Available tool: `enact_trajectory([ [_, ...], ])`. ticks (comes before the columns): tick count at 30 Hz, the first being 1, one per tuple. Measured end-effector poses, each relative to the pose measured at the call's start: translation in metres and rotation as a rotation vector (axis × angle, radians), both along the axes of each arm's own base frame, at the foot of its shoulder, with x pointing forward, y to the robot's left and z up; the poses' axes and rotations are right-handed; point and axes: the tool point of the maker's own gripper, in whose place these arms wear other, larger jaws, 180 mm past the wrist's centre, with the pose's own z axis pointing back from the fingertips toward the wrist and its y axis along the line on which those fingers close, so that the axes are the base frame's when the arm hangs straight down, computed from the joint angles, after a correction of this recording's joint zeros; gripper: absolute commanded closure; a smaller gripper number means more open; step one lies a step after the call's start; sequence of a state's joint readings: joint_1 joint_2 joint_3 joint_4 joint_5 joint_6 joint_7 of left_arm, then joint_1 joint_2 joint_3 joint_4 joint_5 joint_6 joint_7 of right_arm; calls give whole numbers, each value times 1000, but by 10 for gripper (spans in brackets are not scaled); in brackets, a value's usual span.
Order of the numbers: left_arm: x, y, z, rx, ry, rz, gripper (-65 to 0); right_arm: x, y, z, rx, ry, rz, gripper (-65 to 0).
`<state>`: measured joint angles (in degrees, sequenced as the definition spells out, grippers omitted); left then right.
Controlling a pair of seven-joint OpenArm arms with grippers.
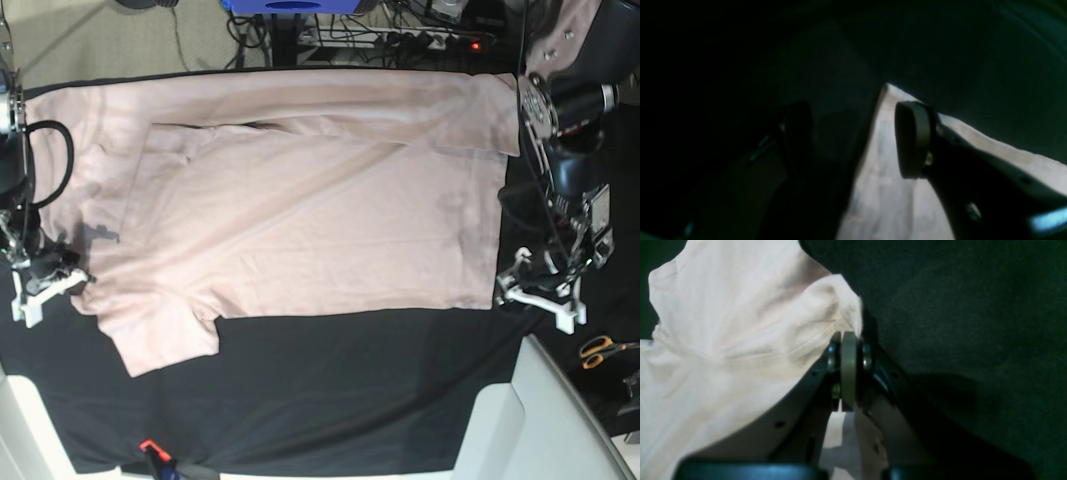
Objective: Fold the T-shirt properly
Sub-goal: 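Grasp the shirt's side edge with the right gripper, then the left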
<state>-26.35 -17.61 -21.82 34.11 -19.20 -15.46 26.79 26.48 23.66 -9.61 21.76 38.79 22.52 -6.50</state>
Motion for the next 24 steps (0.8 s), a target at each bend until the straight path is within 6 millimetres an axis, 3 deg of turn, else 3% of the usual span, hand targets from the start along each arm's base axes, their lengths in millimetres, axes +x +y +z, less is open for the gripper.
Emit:
enact_trajectory([
  [4,-1,-9,-20,-46,15,43,-382,0,-3,1,-3,-2,-5,0],
  [6,5,-12,-19,-61,-7,59,-382,0,-1,1,0,-3,-1,0],
  [13,17,-51,-23,-38,15,-60,-382,0,-2,1,-3,-1,-2,0],
  [19,18,-58,-24,-47,6,-62,-377,-1,-7,2,-10,0,-5,0],
  [21,18,-57,-24,-45,5,-62,-337,-2,-9,2,-14,1,-7,0],
  [24,10,-53,-30,-41,13,-57,-153,-1,-9,2,-13,-1,-7,0],
])
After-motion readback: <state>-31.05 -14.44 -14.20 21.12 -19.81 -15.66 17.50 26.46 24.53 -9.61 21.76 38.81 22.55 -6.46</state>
